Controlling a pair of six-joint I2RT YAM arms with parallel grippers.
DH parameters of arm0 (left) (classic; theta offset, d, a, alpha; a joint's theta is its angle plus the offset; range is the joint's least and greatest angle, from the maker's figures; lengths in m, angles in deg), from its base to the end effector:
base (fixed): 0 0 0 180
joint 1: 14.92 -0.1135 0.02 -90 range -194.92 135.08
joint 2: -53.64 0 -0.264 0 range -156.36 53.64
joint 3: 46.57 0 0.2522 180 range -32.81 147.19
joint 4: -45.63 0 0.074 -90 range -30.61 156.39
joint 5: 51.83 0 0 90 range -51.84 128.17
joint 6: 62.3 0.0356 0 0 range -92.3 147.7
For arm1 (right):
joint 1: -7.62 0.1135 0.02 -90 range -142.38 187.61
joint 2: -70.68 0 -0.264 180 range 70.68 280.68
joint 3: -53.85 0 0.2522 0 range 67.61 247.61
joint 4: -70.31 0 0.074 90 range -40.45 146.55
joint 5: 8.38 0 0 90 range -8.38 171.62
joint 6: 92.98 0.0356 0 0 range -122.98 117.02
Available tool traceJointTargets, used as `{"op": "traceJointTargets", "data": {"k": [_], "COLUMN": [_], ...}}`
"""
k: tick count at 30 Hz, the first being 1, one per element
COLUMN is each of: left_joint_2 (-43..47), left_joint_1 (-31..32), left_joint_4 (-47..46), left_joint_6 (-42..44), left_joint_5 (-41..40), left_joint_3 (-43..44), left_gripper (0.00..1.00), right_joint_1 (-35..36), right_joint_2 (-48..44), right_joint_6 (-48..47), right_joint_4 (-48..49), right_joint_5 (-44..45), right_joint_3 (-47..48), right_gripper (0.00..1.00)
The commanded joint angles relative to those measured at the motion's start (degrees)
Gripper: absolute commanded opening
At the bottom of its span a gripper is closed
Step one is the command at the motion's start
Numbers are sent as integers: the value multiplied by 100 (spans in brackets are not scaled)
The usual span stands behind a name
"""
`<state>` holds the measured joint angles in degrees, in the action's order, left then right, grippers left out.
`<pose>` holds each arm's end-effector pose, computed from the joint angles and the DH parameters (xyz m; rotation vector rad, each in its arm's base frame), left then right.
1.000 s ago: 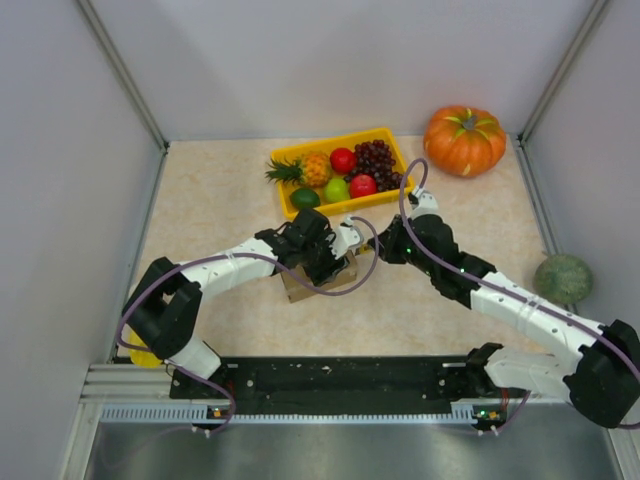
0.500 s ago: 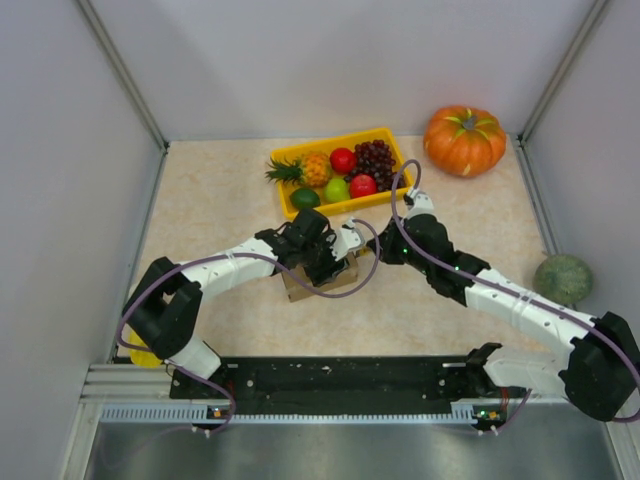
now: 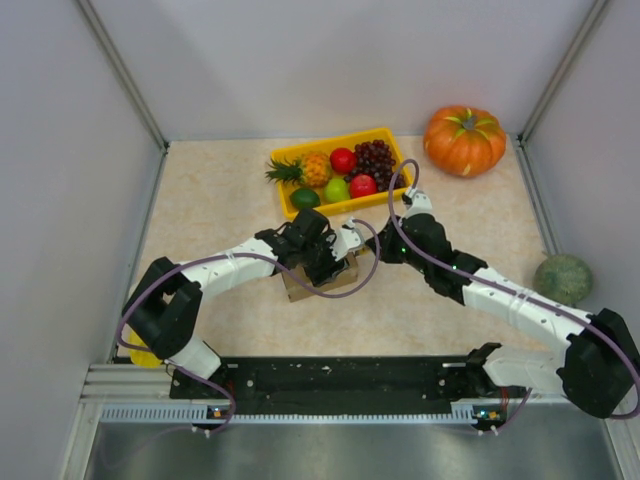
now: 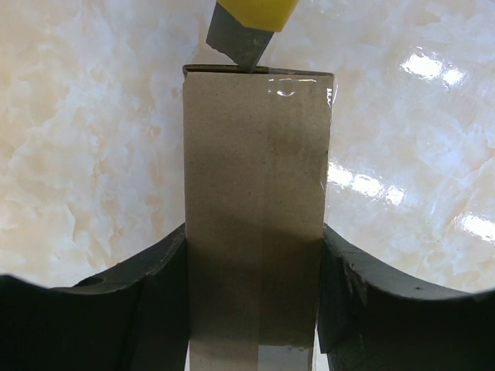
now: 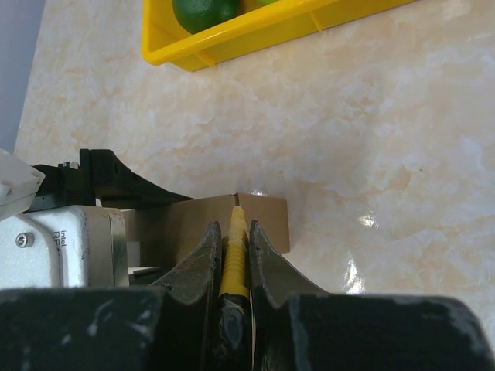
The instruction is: Unpack the express box
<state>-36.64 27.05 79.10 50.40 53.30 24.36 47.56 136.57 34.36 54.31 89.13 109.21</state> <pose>0.2352 -0.2241 0.2076 1.4348 2.0573 -0.4691 0.2007 0.1620 0.2596 0.0376 2.1047 0.7044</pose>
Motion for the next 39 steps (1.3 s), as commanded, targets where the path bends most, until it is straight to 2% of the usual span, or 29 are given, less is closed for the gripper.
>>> {"op": "traceJointTargets", "data": {"k": [1, 11, 21, 39], "left_joint_2": [-139, -253, -534, -912], "left_joint_1": [4, -40, -198, -278], "left_joint_4": [183, 7, 60, 280], "left_joint_6": [95, -142, -406, -530], "left_joint_5": [16, -326, -661, -942], "left_joint_3": [-180, -250, -101, 163], "left_gripper": [45, 40, 29, 24], "right_joint_1": [-39, -48, -48, -48], "right_joint_2": [134, -163, -480, -910], "right_joint_6": [-122, -227, -350, -315], "right_joint_4": [338, 233, -92, -549], "right_joint_5": [-3, -645, -1119, -1155], "right_joint_3": [181, -310, -697, -776], "right_gripper": [0, 0, 0, 0]}}
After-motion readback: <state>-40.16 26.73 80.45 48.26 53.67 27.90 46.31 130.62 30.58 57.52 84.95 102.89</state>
